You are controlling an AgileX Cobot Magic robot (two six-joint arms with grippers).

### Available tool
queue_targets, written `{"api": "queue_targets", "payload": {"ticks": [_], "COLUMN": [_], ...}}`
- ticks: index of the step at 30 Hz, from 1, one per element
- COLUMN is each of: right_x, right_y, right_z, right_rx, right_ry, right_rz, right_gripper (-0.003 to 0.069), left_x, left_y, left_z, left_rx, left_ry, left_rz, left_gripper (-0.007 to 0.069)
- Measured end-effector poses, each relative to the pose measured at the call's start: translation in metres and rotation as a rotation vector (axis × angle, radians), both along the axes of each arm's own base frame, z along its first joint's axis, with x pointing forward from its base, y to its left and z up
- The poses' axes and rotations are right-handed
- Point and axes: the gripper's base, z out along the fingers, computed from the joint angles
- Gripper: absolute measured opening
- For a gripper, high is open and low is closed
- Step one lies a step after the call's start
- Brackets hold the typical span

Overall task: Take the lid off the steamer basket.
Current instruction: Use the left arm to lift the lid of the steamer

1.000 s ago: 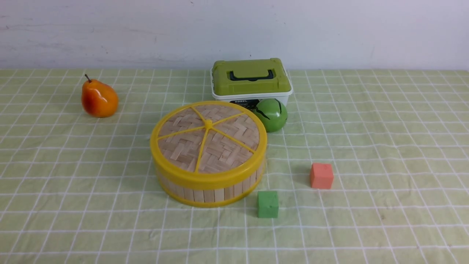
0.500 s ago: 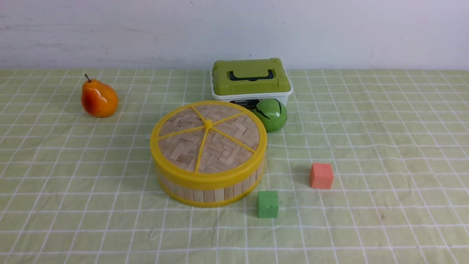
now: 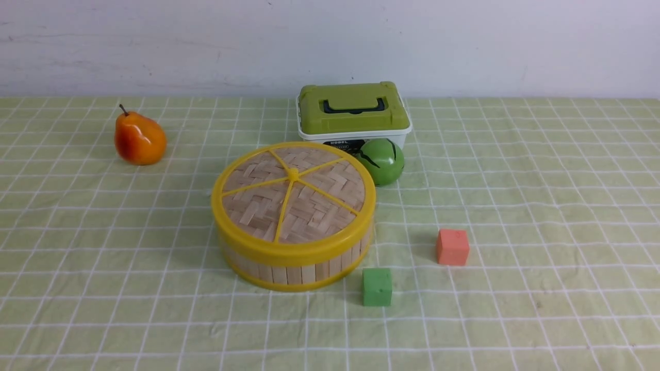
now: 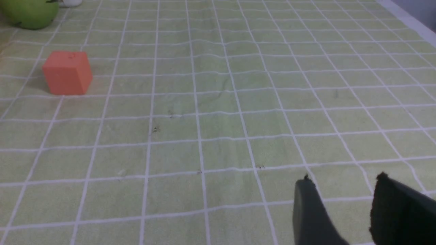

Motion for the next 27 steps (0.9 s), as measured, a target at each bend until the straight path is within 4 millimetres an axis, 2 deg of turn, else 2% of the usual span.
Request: {"api": "queue_targets", "payload": {"ticks": [1,2,4,7,8,13,16,20,23,25,26,27], "right_x": [0.000,0.000,0.000,0.000,0.000,0.000,0.000,0.000,0.000,0.000,0.000,0.000], "right_y": [0.000,0.000,0.000,0.000,0.000,0.000,0.000,0.000,0.000,0.000,0.000,0.000], "right_z": [0.000,0.000,0.000,0.000,0.000,0.000,0.000,0.000,0.000,0.000,0.000,0.000], "right_rx": [0.000,0.000,0.000,0.000,0.000,0.000,0.000,0.000,0.000,0.000,0.000,0.000], "right_ry": [0.000,0.000,0.000,0.000,0.000,0.000,0.000,0.000,0.000,0.000,0.000,0.000], "right_rz": [0.000,0.000,0.000,0.000,0.000,0.000,0.000,0.000,0.000,0.000,0.000,0.000], "right_gripper": [0.0241,0.0241,0.0241,0.0241,0.0241,0.0241,0.0241,0.0241,0.0241,0.0241,0.0241,0.0241], "left_x": [0.017,0.017,0.043,0.061,0.075,0.120,0.144,0.182,0.202,0.218,0.218,0.226], "left_y": [-0.001,-0.001,-0.006,-0.013,-0.024,-0.071,-0.093,-0.118,-0.135,-0.154,-0.153,-0.166], "left_z": [-0.010,-0.010,-0.023,-0.026,-0.026,-0.008,-0.002,-0.005,-0.004,-0.009,-0.007,-0.010], "left_rx": [-0.015,-0.017,-0.133,-0.176,-0.153,0.010,0.071,0.131,0.201,0.292,0.297,0.349], "left_ry": [0.076,0.075,0.199,0.302,0.383,0.545,0.624,0.739,0.782,0.810,0.804,0.807], "left_rz": [0.004,0.004,0.018,-0.007,-0.069,-0.355,-0.449,-0.518,-0.549,-0.567,-0.564,-0.574], "left_gripper": [0.0073,0.0074,0.0074,0.0075,0.0075,0.0075,0.0075,0.0075,0.0078,0.0086,0.0087,0.0095]}}
